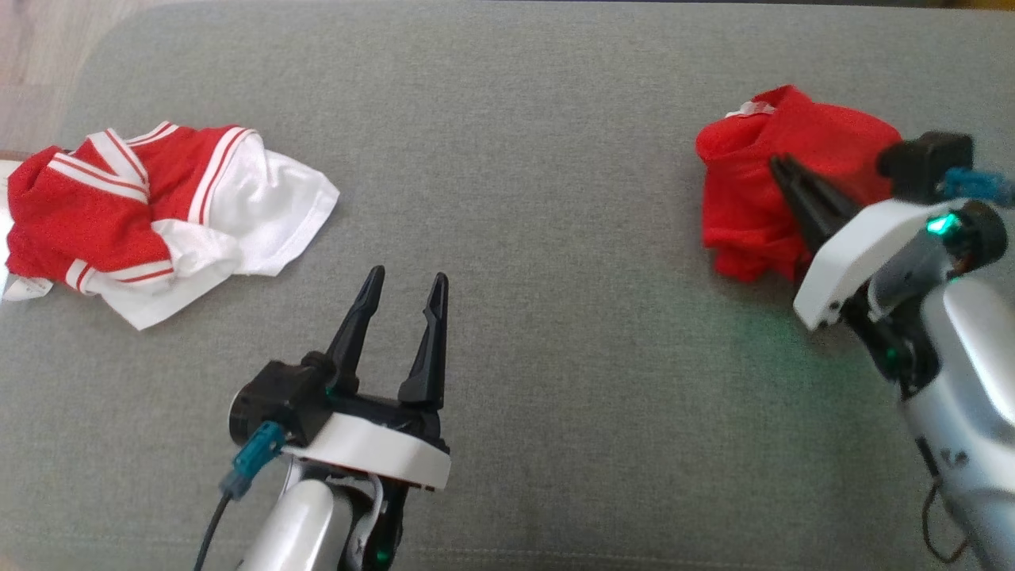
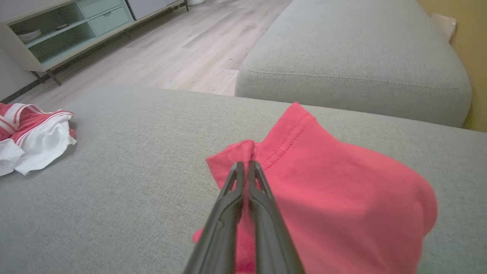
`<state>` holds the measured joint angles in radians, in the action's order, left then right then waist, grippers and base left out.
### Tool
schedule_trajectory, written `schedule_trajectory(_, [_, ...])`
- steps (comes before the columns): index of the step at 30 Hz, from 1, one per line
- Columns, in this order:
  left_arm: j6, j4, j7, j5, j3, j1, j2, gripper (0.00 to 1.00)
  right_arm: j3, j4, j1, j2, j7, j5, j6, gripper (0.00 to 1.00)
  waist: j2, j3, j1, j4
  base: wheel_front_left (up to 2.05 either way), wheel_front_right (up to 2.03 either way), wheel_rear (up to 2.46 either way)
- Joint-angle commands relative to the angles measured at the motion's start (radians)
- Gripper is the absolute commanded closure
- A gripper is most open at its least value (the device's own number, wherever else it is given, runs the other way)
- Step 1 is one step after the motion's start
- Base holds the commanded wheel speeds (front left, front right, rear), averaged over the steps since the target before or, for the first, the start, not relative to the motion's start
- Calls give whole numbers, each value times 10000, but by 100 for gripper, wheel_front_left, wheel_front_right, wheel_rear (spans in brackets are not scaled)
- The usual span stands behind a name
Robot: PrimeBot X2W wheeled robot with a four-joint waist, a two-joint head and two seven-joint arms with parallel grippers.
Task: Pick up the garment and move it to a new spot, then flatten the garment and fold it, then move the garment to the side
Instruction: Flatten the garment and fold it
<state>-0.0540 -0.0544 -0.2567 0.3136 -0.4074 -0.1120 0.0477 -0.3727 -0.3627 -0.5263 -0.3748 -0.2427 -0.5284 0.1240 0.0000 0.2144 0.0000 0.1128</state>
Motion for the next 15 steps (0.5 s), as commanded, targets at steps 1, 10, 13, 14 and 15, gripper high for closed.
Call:
schedule_trajectory(1, [10,313,-51,-48,345,-316,26,0,-148,463,129,-139,88,-29,67,100,0,-7,0,-27,0,0,0])
schedule_trajectory(10, [56,335,-51,-70,372,-315,26,0,-702,2351,1340,-490,-442,44,67,64,0,-29,0,-172,0,0,0])
schedule_trajectory(13, [70,343,-51,-52,351,-303,26,0,-783,2692,1693,-534,-690,-139,67,5,0,-55,0,-158,0,0,0])
schedule_trajectory(14, [75,346,-51,-38,336,-298,26,0,-780,2777,1813,-549,-767,-189,67,0,0,-69,0,-141,0,0,0])
schedule_trajectory(15, [81,344,-51,-22,325,-297,26,0,-764,2865,1942,-563,-842,-234,67,0,0,-85,0,-122,0,0,0])
